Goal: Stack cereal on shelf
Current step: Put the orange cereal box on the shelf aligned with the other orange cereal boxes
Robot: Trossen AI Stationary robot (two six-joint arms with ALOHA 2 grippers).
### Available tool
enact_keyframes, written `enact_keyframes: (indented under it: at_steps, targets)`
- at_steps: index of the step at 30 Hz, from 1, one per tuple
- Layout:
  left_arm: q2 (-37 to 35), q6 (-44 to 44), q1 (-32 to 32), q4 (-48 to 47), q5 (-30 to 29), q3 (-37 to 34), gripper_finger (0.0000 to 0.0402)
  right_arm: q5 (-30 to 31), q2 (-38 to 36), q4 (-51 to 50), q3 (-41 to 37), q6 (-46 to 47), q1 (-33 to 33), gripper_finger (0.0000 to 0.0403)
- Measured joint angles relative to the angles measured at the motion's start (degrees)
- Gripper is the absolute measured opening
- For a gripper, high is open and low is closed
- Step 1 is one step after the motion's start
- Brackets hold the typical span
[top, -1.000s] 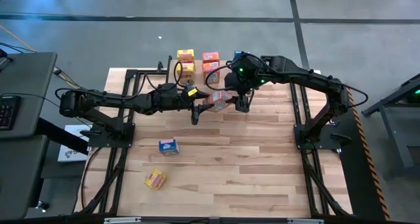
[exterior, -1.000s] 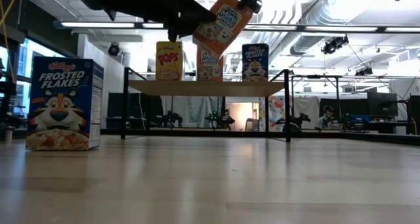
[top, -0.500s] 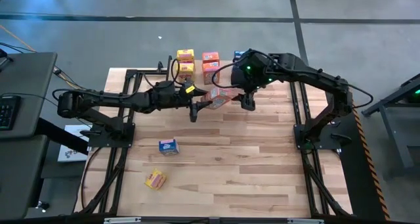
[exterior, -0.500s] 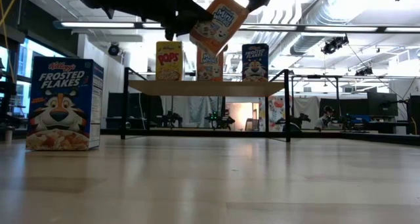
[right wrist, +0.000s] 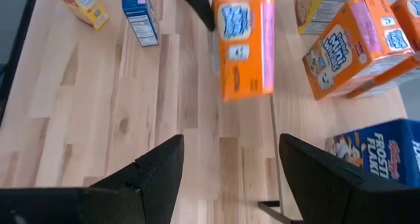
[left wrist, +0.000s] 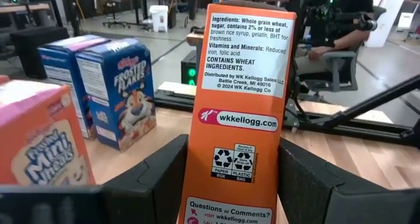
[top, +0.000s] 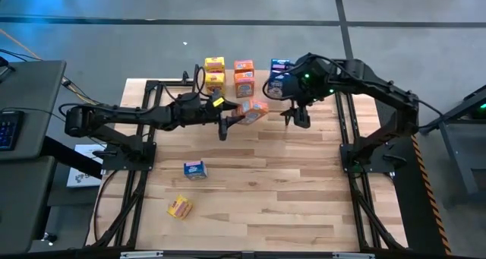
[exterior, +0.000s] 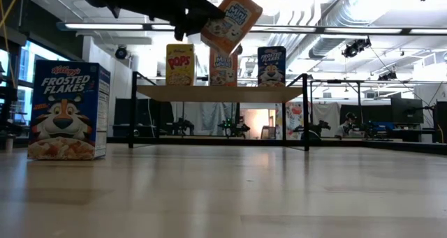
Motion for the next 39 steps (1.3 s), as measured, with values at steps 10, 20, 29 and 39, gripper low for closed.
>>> enact_keyframes:
  at_steps: [10, 20, 29, 39]
  targets:
    - [-6.05, -2.32, 0.79, 5.7, -0.26, -6.48, 0.0193, -0.26, -3.38, -1.32, -0.04, 2.31, 0.0, 0.0243]
    - [-2.53, -6.0, -0.05, 28.34, -2.09, -15.83, 0.0193, 1.99, -3.59, -0.59, -0.04, 3.36, 2.62, 0.0243]
    - [4.01, -4.08, -0.11, 36.56, -3.72, -15.89, 0.0193, 8.78, -3.59, -0.1, -0.06, 6.39, 3.37, 0.0243]
    - [12.68, -3.37, 0.09, 48.1, -6.93, -15.91, 0.0193, 11.37, -3.56, -0.31, -0.06, 7.67, 3.35, 0.0243]
